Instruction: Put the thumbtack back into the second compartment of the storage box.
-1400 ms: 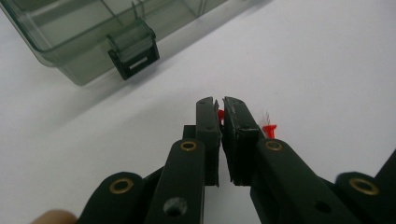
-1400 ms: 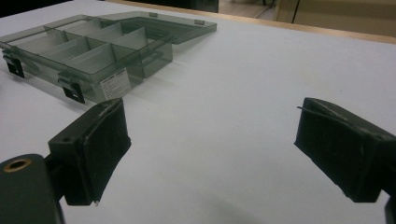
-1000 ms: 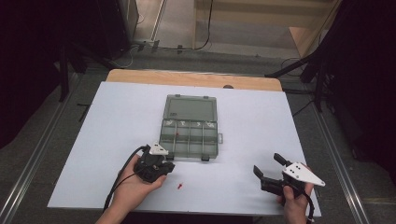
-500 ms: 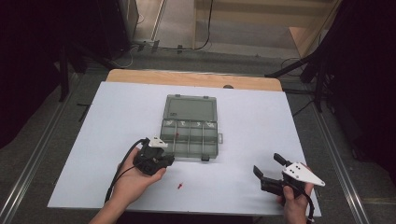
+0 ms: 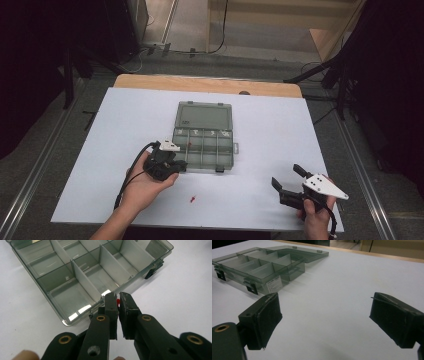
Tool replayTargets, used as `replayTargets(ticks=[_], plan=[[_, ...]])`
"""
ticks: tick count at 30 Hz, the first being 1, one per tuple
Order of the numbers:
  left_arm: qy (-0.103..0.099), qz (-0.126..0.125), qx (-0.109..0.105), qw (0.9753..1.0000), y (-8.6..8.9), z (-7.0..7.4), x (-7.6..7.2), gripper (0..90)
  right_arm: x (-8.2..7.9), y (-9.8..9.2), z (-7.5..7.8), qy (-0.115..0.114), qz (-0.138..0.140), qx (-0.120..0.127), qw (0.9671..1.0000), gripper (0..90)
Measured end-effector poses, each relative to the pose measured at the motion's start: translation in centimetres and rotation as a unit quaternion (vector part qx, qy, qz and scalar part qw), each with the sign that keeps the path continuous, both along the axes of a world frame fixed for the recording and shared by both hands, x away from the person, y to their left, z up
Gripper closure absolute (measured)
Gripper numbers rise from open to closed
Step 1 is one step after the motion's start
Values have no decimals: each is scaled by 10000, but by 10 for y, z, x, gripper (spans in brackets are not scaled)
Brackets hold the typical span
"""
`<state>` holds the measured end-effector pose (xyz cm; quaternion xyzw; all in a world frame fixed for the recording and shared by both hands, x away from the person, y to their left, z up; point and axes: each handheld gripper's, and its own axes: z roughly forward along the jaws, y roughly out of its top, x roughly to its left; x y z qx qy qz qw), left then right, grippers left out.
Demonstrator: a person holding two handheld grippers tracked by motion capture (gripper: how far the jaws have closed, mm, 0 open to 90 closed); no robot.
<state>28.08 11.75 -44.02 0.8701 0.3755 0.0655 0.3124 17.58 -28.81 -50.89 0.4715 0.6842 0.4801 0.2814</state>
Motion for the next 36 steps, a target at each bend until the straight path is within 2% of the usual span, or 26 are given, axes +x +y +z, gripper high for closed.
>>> replayTargets(ticks=[20,36], plan=[[-75,-16,17,10000,-7,6,17,853,0,0,0,-6,-15,20,10000,100],[-41,6,-16,10000,-7,6,34,853,0,0,0,5,-17,7,10000,100]])
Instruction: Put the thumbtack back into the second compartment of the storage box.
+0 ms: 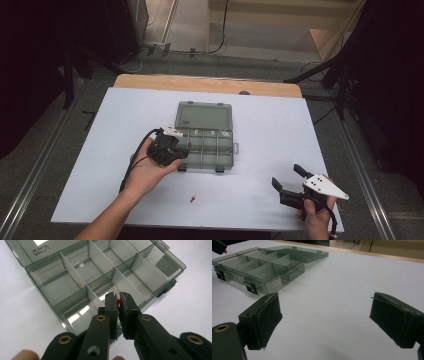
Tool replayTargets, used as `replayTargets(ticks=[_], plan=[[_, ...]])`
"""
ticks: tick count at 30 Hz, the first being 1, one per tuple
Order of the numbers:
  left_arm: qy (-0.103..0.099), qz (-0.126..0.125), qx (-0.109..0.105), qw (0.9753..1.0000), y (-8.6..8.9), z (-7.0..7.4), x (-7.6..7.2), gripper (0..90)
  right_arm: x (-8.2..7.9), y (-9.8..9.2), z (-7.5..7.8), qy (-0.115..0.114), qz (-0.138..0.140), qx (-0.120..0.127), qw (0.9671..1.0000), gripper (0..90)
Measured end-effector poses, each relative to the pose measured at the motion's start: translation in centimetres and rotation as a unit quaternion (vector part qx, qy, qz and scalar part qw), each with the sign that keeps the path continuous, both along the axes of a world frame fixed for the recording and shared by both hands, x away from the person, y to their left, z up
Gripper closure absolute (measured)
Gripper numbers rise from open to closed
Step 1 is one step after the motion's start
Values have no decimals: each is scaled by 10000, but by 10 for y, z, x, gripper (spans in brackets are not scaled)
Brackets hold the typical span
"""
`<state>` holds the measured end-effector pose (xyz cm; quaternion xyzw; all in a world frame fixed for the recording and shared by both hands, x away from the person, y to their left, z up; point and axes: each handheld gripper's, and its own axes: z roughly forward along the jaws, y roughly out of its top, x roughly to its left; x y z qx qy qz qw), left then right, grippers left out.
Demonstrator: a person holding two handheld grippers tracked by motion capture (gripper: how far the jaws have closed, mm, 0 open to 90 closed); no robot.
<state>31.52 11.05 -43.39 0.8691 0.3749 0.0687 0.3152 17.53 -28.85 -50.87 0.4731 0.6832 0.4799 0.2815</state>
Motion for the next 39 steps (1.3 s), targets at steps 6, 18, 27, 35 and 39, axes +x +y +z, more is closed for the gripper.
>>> replayTargets(ticks=[6,18,27,35,39], plan=[[9,8,-2,10000,-1,0,5,852,0,0,0,2,4,2,10000,100],[17,66,-31,10000,-6,2,16,852,0,0,0,13,9,12,10000,101],[33,110,-28,9999,-6,-1,27,852,0,0,-1,29,-6,37,10000,101],[71,137,-23,9999,-8,-3,36,852,1,0,-1,14,7,21,10000,101],[80,137,-12,9999,-9,-5,39,852,1,0,-1,15,8,12,10000,101]])
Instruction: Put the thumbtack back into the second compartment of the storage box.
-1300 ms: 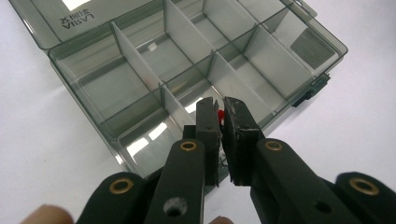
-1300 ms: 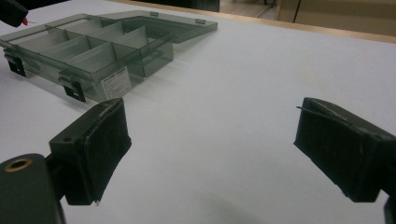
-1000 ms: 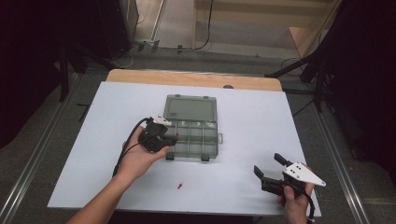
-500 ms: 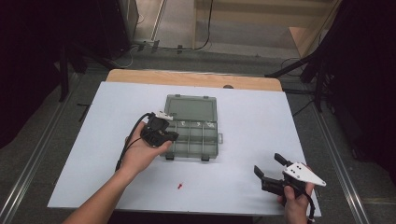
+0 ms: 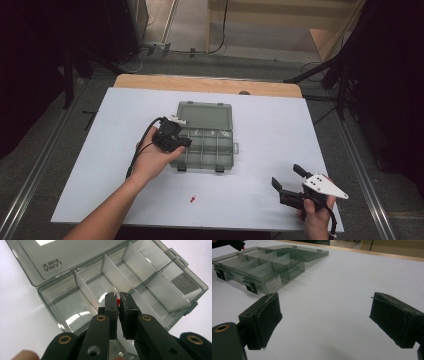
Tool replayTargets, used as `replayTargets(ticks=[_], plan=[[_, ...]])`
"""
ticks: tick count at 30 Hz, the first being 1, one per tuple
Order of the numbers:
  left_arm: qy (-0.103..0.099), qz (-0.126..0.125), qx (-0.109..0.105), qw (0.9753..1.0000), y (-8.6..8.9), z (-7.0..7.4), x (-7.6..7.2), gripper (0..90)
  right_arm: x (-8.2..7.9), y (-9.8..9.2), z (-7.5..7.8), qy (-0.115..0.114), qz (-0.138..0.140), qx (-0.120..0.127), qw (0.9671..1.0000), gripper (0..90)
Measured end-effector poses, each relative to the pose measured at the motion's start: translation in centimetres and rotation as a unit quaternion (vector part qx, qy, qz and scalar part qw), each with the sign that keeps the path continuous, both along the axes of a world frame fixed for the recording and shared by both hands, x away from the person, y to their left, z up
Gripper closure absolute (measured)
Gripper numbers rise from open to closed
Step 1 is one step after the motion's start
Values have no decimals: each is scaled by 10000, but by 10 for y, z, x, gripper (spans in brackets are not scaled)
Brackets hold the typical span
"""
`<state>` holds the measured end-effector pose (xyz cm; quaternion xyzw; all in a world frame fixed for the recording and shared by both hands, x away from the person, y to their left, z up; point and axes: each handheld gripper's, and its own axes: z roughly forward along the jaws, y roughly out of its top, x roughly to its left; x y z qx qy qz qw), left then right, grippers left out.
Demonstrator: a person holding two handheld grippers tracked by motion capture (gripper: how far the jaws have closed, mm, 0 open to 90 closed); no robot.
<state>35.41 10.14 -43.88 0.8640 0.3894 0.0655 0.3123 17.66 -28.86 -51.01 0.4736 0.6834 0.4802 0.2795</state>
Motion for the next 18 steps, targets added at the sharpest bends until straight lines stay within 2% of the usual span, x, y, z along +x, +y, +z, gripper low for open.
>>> replayTargets(ticks=[18], plan=[[34,49,71,10000,-12,-8,18,851,0,0,0,13,11,6,10000,102]])
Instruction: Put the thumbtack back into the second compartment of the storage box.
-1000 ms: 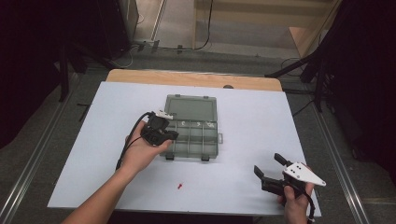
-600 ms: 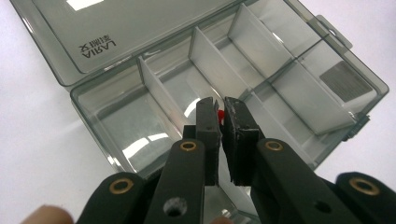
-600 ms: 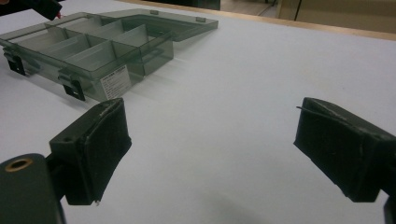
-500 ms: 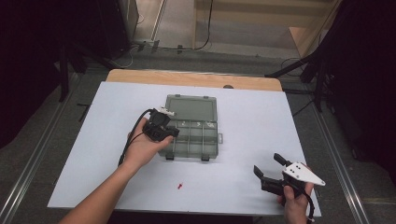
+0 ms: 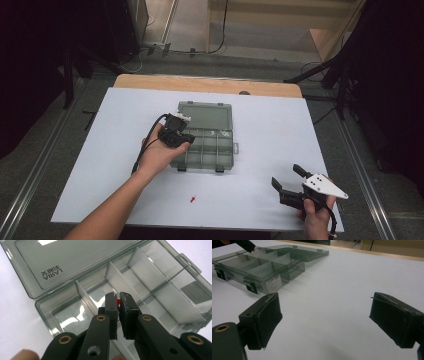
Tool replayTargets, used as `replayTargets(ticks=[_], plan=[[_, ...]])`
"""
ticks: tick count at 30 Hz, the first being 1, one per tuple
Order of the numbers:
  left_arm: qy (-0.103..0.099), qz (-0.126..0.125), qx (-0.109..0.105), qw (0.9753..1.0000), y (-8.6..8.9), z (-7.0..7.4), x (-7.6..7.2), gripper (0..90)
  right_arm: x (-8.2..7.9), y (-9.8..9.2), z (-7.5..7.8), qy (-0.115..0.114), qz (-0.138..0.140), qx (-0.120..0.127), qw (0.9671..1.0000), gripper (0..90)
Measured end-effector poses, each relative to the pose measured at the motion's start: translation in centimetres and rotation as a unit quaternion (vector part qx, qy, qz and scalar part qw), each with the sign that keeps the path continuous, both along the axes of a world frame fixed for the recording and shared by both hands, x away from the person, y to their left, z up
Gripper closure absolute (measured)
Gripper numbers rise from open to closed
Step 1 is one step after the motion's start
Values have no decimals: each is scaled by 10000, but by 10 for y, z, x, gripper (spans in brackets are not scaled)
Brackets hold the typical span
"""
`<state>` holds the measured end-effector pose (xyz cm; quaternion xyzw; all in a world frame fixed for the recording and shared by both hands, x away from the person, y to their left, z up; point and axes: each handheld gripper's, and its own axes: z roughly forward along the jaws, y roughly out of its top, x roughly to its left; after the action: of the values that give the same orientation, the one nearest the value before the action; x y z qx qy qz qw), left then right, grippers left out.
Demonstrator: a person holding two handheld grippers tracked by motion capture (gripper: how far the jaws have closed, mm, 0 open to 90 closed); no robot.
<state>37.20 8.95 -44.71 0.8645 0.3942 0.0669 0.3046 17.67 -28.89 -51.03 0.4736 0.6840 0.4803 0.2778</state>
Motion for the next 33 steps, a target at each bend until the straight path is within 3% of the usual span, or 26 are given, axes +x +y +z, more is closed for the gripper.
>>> replayTargets(ticks=[25,30,33], plan=[[93,80,-35,9999,-7,-14,16,846,0,0,0,6,16,-7,10000,103],[111,60,-88,9999,-6,-12,15,841,0,0,0,11,11,11,10000,103],[200,-109,-247,9994,-5,-10,14,812,0,0,0,0,9,-1,10000,103]])
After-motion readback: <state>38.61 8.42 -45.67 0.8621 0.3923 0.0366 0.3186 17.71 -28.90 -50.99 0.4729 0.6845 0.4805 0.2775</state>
